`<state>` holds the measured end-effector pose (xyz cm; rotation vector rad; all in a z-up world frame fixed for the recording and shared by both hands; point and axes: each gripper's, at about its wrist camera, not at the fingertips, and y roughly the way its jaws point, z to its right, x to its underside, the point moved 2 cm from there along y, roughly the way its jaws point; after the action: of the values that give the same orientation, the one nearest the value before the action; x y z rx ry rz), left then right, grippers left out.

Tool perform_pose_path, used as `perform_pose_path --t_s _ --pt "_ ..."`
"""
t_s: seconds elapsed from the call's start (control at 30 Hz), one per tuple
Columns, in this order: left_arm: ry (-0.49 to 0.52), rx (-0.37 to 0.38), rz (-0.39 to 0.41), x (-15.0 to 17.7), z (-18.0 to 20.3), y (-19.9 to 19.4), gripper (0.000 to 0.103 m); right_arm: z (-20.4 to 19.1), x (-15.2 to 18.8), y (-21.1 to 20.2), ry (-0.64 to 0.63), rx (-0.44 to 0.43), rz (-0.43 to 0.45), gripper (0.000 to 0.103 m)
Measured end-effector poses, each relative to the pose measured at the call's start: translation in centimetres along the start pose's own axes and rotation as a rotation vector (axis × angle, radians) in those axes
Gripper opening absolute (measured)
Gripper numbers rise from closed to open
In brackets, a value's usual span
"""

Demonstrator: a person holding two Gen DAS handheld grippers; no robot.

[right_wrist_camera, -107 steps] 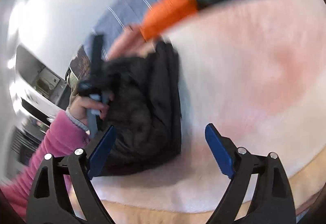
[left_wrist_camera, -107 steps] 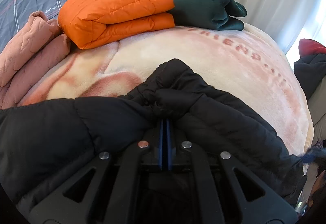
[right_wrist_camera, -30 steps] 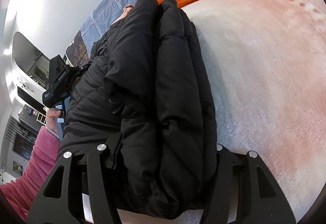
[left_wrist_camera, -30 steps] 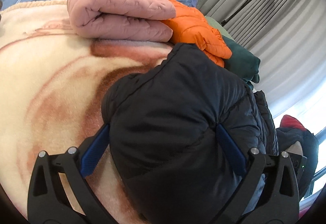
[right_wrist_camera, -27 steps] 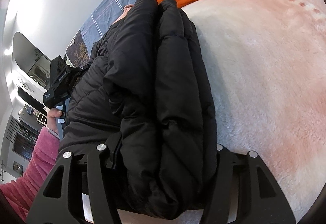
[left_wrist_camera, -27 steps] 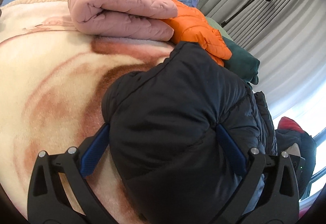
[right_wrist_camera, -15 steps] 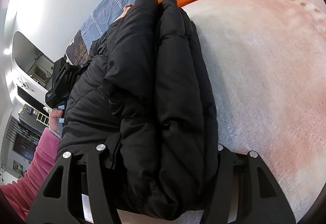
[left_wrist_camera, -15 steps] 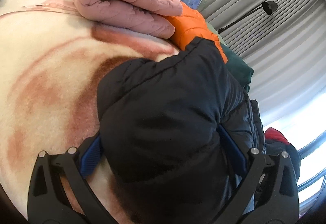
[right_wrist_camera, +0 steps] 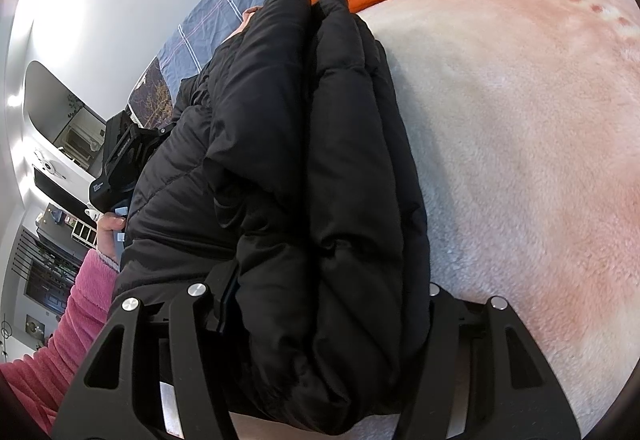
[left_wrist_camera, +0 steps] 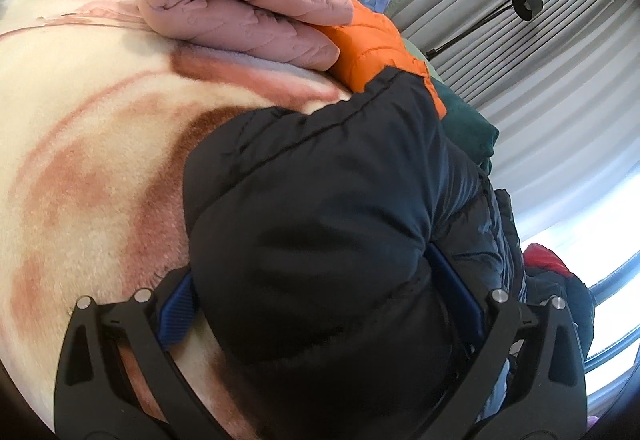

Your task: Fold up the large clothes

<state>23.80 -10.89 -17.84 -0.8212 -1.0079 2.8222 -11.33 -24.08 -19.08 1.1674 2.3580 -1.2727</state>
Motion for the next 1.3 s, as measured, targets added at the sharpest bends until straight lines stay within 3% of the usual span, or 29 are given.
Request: perform_pose_path --t_s 0.2,0.27,0.43,0.53,0.8,1.0,1.3 --pt "0.028 -0.010 -0.034 -0.3 0.3 0.7 0.101 -0.3 0.2 -0.1 0.000 0.001 -0.001 0.058" --pt "0.051 -0.006 -0.019 -0.2 0.6 0.6 0.094 -0.3 0.2 -0.1 0.000 0.001 -0.001 0.058" --pt "0.109 0.007 0.027 0.4 2.0 -0.3 0.064 -0.4 0.3 -0.1 -0.004 0.007 -0.003 0.058" --pt "0.150 0.001 0.052 0.6 2.8 -1.0 0.054 -0.7 0.5 -0.2 -0.008 0.013 -0.003 0.058" --pt "0.199 0.015 0.127 0.5 5.4 -3.3 0.046 -1.1 1.0 -0.4 -0.010 0.011 0.004 0.055" --pt "0.296 0.033 0.170 0.6 8.7 -5.8 0.043 -1.6 1.7 -1.6 -0.028 -0.080 0.050 0.044" --pt "0.370 0.036 0.250 1.1 12.0 -10.4 0.043 -6.5 1.9 -4.5 -0.194 -0.128 0.120 0.040"
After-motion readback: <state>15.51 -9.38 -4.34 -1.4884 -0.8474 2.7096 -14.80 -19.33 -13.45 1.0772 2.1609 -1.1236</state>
